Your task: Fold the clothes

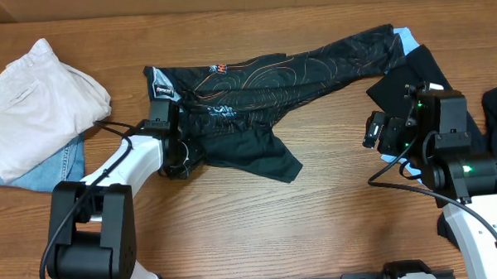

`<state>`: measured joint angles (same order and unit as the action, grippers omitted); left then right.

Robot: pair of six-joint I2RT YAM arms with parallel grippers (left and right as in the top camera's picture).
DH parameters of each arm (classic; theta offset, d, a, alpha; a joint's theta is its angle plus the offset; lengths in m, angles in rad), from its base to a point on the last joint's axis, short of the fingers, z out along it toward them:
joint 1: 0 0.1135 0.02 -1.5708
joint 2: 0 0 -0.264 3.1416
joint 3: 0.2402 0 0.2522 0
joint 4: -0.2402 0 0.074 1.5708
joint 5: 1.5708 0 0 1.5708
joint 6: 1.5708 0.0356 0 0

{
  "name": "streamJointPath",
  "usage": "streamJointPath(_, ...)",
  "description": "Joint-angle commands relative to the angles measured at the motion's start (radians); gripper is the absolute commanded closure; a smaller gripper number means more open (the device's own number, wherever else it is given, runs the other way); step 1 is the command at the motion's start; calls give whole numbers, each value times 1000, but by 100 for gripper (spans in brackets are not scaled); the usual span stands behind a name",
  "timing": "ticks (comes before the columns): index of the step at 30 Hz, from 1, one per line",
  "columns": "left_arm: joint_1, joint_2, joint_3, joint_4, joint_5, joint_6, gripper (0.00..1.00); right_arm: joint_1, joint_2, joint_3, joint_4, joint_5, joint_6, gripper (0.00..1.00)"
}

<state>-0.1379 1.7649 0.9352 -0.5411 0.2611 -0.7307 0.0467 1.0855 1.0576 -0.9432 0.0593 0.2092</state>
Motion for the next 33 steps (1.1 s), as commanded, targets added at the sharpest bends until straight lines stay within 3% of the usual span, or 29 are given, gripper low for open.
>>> streamJointPath(1,-9,68,-52,0,-92,-3,74,-3,-12,15,2,6,3,0)
streamJointPath(13,-9,68,-52,24,-127,-3,76,-3,-12,15,2,6,3,0)
streamJointPath(14,-9,68,-52,25,-141,-3,78,-3,-12,15,1,6,3,0)
streamJointPath(17,-9,70,-52,31,-169,-2,96,-3,-12,15,-2,6,3,0)
streamJointPath(22,-8,71,-50,23,-161,11,96,-3,-12,15,-8,6,3,0)
streamJointPath(29,54,-55,29,-221,-189,104,96,-3,-12,15,-10,6,3,0)
streamJointPath(33,154,-257,68,-368,-275,166,96,-3,-12,15,-14,6,3,0)
